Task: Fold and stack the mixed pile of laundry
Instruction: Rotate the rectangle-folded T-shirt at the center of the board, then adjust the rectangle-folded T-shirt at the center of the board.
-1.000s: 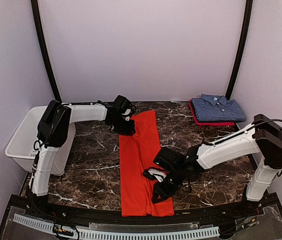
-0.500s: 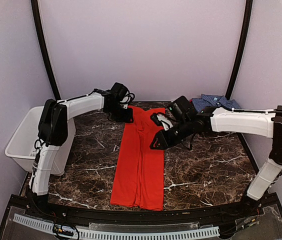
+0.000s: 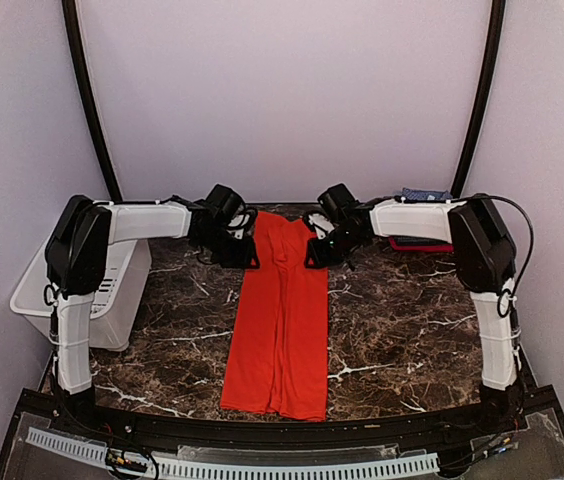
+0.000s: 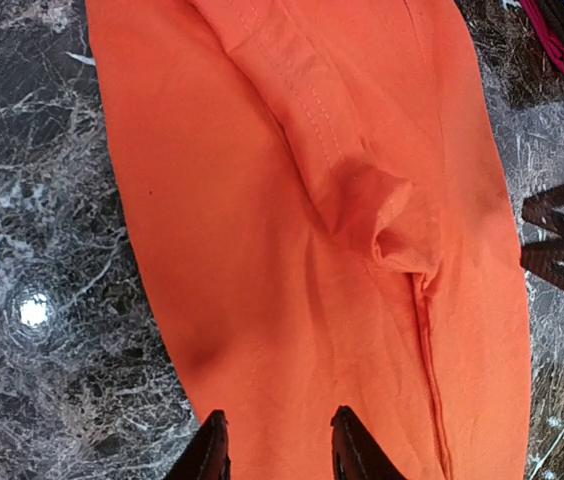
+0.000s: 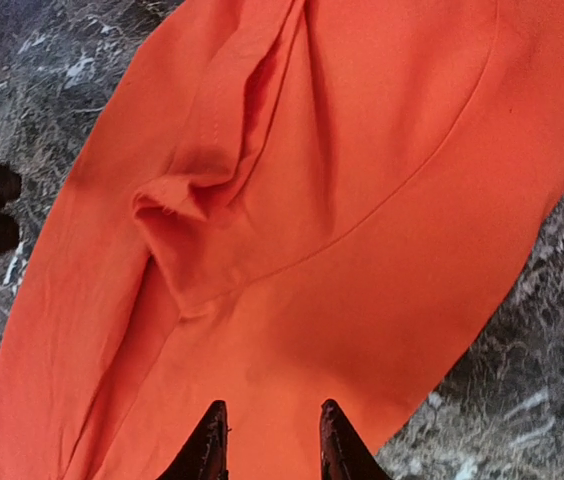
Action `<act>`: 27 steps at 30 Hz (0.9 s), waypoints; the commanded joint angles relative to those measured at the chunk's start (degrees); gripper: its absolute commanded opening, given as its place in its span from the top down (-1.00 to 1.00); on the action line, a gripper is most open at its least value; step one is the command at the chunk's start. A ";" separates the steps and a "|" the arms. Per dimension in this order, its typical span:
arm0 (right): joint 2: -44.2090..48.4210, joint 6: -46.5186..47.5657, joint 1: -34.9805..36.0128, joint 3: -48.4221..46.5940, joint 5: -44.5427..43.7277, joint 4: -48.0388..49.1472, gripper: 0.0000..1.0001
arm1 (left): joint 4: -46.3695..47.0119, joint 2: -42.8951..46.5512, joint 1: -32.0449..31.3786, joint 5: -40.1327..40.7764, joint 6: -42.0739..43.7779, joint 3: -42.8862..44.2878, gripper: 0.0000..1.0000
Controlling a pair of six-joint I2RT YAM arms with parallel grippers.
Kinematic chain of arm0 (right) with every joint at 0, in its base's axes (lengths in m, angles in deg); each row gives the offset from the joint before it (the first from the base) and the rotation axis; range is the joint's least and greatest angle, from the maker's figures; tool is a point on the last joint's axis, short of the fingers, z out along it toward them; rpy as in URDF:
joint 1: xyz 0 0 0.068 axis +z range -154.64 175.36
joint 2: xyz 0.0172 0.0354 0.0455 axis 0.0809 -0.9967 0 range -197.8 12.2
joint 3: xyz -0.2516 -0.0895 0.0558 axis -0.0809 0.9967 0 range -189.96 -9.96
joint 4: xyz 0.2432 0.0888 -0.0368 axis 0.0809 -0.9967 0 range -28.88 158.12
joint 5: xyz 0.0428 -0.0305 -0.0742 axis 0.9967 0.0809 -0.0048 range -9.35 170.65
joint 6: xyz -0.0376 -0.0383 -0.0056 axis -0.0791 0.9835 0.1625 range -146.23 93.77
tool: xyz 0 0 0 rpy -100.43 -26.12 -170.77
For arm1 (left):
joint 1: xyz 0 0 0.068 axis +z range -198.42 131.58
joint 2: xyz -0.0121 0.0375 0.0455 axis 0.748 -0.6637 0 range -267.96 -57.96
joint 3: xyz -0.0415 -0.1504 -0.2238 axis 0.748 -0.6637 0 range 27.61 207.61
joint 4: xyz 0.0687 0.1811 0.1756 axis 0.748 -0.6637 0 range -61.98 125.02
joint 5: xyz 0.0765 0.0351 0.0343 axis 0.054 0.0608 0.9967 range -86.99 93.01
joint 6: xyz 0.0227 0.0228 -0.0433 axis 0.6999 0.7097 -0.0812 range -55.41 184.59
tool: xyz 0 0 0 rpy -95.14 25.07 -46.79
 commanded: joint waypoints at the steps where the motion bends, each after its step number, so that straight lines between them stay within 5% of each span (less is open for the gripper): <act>1: -6.11 3.08 -0.71 -7.84 -3.95 -3.24 0.44 | 4.79 0.40 -0.71 -2.14 -1.40 -1.18 0.31; 18: -21.76 8.87 -4.11 -25.65 -10.37 -13.08 0.49 | -1.24 -9.01 3.33 5.55 -4.13 3.90 0.37; 27: -24.56 10.11 -5.62 -35.27 -8.36 -15.66 0.45 | -1.11 -10.08 4.44 1.13 -2.46 9.69 0.32</act>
